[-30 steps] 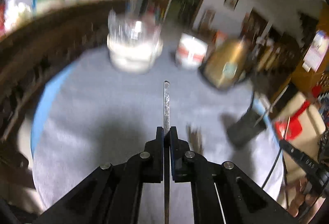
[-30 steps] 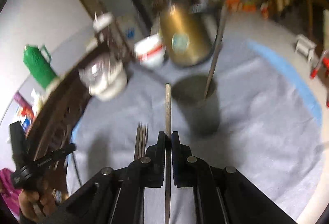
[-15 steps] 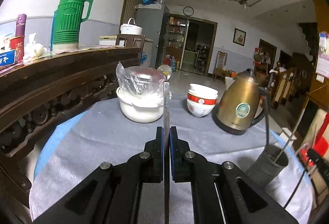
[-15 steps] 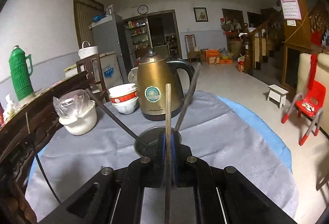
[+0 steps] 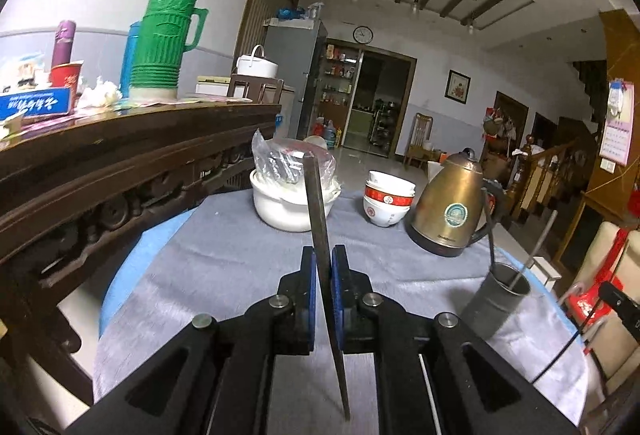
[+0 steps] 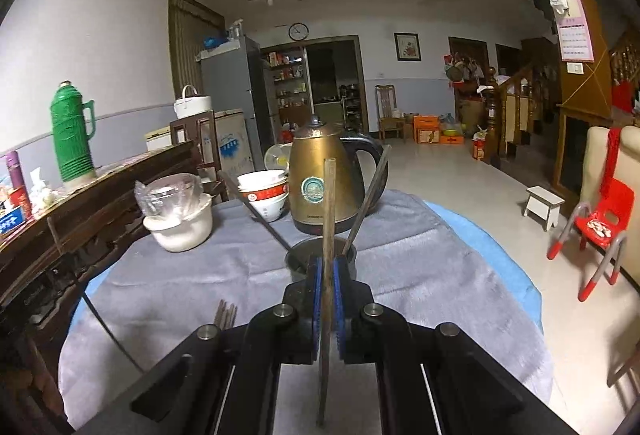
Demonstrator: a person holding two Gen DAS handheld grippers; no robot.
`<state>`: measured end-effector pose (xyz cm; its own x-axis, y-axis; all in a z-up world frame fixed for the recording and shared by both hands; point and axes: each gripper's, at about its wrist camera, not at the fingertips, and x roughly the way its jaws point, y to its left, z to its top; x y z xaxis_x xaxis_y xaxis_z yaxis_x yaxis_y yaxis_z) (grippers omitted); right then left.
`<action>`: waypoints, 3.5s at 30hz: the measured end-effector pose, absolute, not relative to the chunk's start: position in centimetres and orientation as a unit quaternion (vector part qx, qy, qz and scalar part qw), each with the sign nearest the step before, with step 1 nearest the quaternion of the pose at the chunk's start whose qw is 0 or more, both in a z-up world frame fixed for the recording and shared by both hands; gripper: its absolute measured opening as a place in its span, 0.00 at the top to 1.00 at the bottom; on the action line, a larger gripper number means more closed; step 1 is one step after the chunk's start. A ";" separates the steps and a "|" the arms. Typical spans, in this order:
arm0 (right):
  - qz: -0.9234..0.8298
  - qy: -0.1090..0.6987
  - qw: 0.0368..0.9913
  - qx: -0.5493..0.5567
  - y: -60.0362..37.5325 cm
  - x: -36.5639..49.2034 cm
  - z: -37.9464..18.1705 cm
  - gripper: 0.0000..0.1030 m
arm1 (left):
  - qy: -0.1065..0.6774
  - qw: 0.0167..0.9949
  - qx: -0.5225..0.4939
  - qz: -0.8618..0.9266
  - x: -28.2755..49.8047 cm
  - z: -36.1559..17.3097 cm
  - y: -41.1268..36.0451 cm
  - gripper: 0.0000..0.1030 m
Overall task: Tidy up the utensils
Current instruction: 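Lift the chopstick with the right tool and carry it over the grey holder, then lower the chopstick into the grey holder and open the right tool, then move the open right tool back toward the remaining chopsticks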
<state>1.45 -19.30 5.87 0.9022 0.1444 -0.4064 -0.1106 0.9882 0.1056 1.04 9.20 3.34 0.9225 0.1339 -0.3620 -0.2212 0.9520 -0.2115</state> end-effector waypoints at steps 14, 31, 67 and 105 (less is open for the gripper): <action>0.059 0.221 0.971 0.072 -20.9 -2.0 5.5 0.94 | 0.182 0.969 -0.152 0.069 -2.3 3.1 9.1 0.92; 0.067 0.153 0.981 0.099 -22.5 -3.7 10.6 0.94 | 0.146 0.969 -0.196 0.012 -2.4 7.8 8.3 0.93; 0.069 0.178 0.979 0.077 -22.7 11.9 10.2 0.94 | 0.214 0.961 -0.132 -0.116 19.2 8.6 -7.5 0.93; 0.101 0.366 0.925 0.021 -18.6 1.7 -0.6 0.30 | 0.336 0.931 -0.113 0.082 4.0 -1.1 6.8 0.16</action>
<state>1.65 -18.63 -0.60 0.7115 0.2021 -0.6730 -0.1706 0.9788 0.1136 3.96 6.80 -1.06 0.7604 0.0777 -0.6448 -0.2296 0.9609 -0.1550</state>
